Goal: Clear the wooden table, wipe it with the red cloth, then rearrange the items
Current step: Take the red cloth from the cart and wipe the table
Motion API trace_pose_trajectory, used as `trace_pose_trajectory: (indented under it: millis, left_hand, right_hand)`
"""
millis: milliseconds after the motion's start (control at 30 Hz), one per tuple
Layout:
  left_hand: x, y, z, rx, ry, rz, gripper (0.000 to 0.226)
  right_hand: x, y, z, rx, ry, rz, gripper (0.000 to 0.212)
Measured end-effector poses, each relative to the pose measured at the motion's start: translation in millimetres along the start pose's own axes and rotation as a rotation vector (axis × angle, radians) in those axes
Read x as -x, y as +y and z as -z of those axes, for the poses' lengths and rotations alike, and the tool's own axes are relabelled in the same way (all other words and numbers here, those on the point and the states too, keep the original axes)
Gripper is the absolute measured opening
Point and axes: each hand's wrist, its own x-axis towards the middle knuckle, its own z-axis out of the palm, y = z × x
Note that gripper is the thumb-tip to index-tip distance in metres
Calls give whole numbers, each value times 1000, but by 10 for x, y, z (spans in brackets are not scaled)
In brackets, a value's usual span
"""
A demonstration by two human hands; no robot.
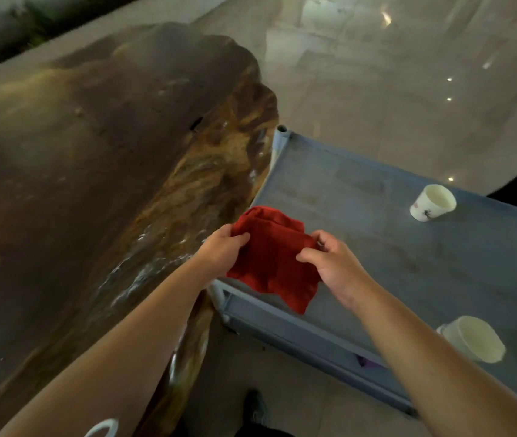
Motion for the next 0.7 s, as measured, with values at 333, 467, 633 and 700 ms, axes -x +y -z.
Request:
trace_pose_trajectory:
  millis: [333, 467, 633, 700]
  left_hand:
    - [1171, -331, 1450, 473, 153, -95, 22]
    - [1765, -859, 2222, 534, 353, -119, 19]
    - [2354, -1433, 2855, 574, 536, -127, 12]
    - [2635, -1684, 3129, 616, 595, -124, 12]
  right_hand:
    - [95, -615, -1229, 29, -438, 51, 18]
    - [304, -668, -2237, 91, -640, 25, 20]
    - [615, -620, -3235, 197, -771, -19, 24]
    - [786, -579, -3692, 246, -822, -9, 23]
